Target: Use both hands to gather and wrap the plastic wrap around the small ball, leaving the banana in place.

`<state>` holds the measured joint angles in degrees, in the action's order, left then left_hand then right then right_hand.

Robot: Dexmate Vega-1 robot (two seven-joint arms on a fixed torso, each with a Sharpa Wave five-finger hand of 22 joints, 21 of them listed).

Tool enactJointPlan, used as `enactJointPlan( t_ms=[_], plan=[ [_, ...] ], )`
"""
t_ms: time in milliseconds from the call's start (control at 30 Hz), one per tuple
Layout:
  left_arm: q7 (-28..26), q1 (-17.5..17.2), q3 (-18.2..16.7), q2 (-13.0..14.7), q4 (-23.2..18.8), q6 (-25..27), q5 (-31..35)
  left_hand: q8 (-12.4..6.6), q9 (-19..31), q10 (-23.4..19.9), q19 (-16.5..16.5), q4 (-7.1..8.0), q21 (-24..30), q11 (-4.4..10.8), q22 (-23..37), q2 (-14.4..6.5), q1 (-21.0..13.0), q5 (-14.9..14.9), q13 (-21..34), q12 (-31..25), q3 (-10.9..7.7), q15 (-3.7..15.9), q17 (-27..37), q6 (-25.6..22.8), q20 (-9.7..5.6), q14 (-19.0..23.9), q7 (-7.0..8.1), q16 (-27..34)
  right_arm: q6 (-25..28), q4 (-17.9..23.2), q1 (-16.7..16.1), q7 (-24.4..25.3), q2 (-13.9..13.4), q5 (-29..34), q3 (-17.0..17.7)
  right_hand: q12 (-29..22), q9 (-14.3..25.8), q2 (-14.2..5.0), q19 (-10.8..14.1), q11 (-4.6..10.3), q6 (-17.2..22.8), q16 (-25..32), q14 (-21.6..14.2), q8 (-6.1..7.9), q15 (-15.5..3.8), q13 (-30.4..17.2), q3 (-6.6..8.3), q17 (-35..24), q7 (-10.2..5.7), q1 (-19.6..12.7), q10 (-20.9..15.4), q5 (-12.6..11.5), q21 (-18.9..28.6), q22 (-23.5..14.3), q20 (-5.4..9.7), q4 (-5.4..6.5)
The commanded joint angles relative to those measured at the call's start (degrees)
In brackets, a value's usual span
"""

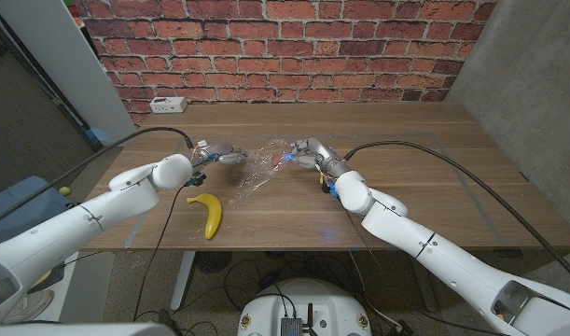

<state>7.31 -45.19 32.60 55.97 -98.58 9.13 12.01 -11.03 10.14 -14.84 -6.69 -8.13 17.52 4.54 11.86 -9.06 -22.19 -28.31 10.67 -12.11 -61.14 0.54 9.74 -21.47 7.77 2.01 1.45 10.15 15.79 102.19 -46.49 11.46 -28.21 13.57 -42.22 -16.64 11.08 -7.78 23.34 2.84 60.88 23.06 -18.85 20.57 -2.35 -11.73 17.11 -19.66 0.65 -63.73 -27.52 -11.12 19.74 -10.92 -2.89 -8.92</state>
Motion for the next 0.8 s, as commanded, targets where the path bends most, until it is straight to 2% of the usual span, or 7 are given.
enactJointPlan(
  t_ms=[33, 333, 567, 800],
  plan=[
    [2.89, 2.10, 2.71, 0.16, -2.11, 2.49, 2.64, 0.16, 0.05, 0.19, -0.38, -0.08, -0.05, 0.21, 0.26, 0.21, -0.01, -0.52, 0.06, 0.15, -0.46, 0.19, 0.18, 0.01, 0.10, -0.44, 0.25, -0.01, 5.72, -1.18, 3.07, 1.86, 2.38, -5.76, -0.78, 0.21, 0.49, -0.80, 0.07, -0.78, 0.39, -0.34, -0.81, 0.49, -3.71, -0.14, 0.82, 0.08, 1.48, 0.27, -0.39, -0.10, 0.21, -0.16, -0.28, 0.15],
    [4.41, 2.82, 3.36, 0.00, -2.64, 4.15, 3.71, 0.10, 0.04, -0.19, -0.65, -0.04, -0.10, 0.23, 0.30, 0.18, 0.04, -0.78, 0.06, 0.06, -0.76, 0.20, 0.18, -0.35, 0.05, -0.48, -0.11, 0.07, 12.77, -2.35, 6.39, 3.50, 5.18, -6.41, -2.51, 0.29, 1.06, -0.97, -0.01, -1.19, 0.42, -0.33, -1.71, 0.87, -3.26, -0.19, 1.32, 0.11, 1.73, 0.76, -0.87, -0.34, 0.22, -0.15, -0.62, 0.41],
    [5.63, 3.56, 3.76, -0.26, -2.42, 5.04, 3.86, -0.09, 0.04, -0.83, -0.85, 0.01, -0.13, -0.05, 0.34, 0.19, 0.11, -1.01, 0.05, -0.12, -1.03, 0.19, 0.18, -1.10, -0.11, -0.22, -0.39, 0.23, 13.65, -5.65, 8.61, 6.34, 7.98, -7.16, -3.50, 0.09, 1.61, -0.99, 0.16, -1.31, 0.63, -0.28, -2.79, 1.41, -3.20, -0.24, 1.86, 0.14, 2.03, 1.23, -2.11, -0.59, 0.32, -0.14, -0.94, 0.53],
    [6.04, 3.98, 3.90, -0.60, -1.84, 4.98, 3.36, -0.23, 0.04, -1.87, -0.93, 0.14, -0.08, -0.22, 0.41, 0.32, 0.33, -1.31, 0.05, -0.38, -1.37, 0.17, 0.17, -2.03, -0.11, 1.31, -0.82, 0.74, 12.71, -10.95, 11.86, 7.35, 10.98, -8.57, -4.62, 0.12, 1.91, -1.00, 0.27, -1.31, 0.50, -0.33, -3.34, 1.65, -3.22, -0.27, 2.25, 0.17, 2.29, 1.47, -2.52, -0.75, 0.39, -0.13, -1.09, 0.56]
  ],
)
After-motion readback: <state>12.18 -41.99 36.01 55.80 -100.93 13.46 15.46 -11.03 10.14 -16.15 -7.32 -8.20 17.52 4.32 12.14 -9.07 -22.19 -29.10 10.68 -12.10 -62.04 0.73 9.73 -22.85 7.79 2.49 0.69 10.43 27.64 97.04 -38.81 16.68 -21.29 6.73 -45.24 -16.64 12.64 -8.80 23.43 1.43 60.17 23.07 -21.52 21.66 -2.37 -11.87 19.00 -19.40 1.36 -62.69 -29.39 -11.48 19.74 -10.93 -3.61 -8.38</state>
